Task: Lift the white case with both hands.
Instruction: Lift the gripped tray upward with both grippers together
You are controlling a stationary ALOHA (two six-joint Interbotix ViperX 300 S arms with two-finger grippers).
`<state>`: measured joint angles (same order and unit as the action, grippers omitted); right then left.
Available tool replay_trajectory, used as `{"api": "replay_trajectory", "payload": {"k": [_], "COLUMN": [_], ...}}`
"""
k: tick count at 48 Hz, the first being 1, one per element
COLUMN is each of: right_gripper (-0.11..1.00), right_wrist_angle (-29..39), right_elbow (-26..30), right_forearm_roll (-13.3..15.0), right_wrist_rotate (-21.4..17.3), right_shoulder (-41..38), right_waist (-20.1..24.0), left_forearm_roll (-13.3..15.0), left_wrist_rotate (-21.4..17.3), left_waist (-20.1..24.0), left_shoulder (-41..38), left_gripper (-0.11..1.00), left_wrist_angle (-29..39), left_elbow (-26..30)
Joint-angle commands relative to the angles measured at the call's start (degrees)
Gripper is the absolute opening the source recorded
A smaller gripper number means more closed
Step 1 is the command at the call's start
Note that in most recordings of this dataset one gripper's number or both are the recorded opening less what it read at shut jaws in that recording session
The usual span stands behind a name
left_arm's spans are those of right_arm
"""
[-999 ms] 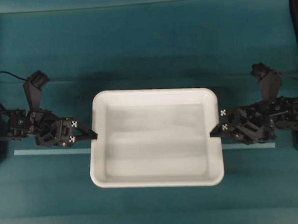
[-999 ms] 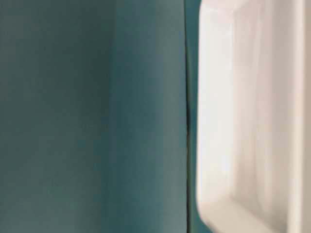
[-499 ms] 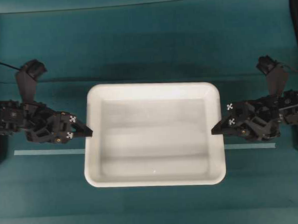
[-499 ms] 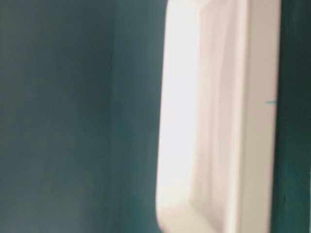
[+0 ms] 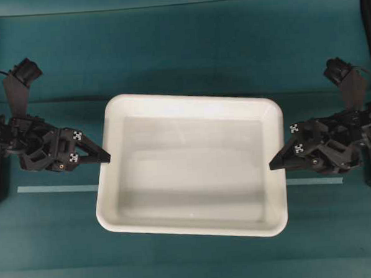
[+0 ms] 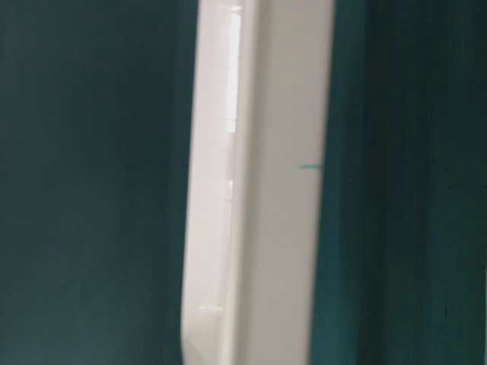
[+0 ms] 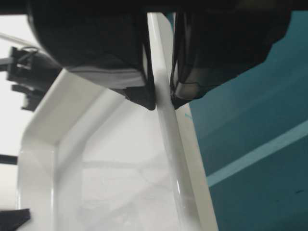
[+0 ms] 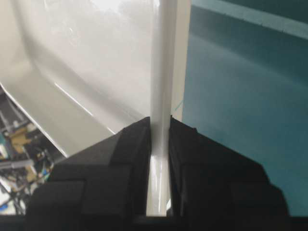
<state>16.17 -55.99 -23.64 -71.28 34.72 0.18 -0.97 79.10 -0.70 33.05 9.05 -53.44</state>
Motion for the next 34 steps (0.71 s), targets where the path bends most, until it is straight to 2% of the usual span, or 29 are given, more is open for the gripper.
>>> {"api": "replay_trajectory", "payload": {"k": [1,16,26,34], "right_gripper": [0.11,0.11,0.11,0.11], "right_wrist_angle": [0.62,9.4,13.8,16.26], "right_elbow": [4.31,10.11,14.06,17.14], "right_forearm_roll": [0.09,0.35,0.35,0.35], "right_wrist_rotate": [0.0,-0.18,-1.58,-2.37], "right_shoulder": [0.44,5.36,7.47,8.79], "right_waist": [-1.23,-4.31,-5.89,-6.86], "left_forearm_roll": [-0.26,-0.26,-0.26,-0.26], "left_wrist_rotate": [0.0,0.53,3.52,3.96], "left_waist": [-0.18,0.18,0.53,0.53], "left_shoulder": [0.0,3.96,6.42,6.24], "left_gripper": [0.09,0.09,0.07,0.07], "left_wrist_angle": [-0.09,7.12,12.04,15.21], "left_elbow": [3.87,9.05,13.27,16.61]}}
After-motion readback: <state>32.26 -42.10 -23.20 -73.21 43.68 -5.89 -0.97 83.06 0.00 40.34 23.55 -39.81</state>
